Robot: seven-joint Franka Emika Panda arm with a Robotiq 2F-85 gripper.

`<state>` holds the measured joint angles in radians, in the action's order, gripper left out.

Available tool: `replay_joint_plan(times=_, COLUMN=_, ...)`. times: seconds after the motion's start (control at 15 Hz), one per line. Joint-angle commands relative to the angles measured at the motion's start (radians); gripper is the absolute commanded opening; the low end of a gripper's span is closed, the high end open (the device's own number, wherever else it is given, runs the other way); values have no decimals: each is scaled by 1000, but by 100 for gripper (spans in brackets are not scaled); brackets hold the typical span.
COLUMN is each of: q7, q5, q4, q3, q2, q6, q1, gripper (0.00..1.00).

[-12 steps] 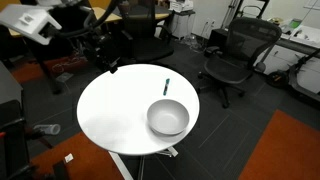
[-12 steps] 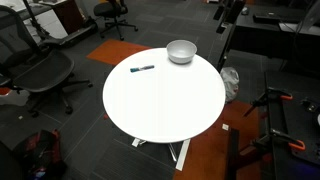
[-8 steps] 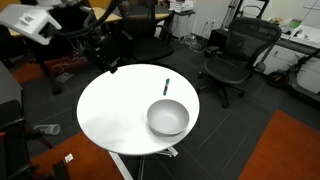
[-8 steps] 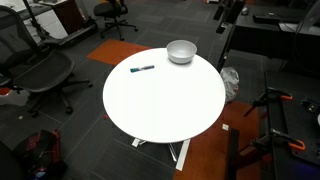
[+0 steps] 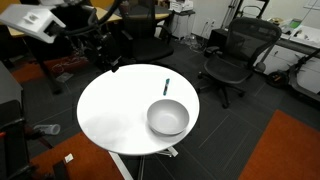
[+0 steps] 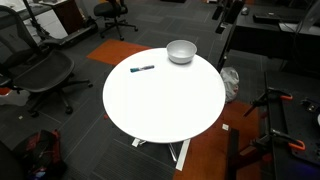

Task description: Move the marker to the front

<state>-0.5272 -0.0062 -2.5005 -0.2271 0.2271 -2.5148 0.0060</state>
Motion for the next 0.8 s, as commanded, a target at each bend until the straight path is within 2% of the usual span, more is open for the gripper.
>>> replay_joint_plan(times=0.0, q7=-57, q5=-9, q4=92, q3=23, q2=-82, q6=6, q1=-4, gripper=100)
replay_joint_plan(times=0.33, q7=-220, q5=50, q4=301, q3=60, q2=-270, q6=7, q1=-5, gripper=100)
replay_joint_plan(times=0.73, q7=-314, q5=73, q4=544, q3=163, q2=-535, q6=-15, q1=-71, gripper=100)
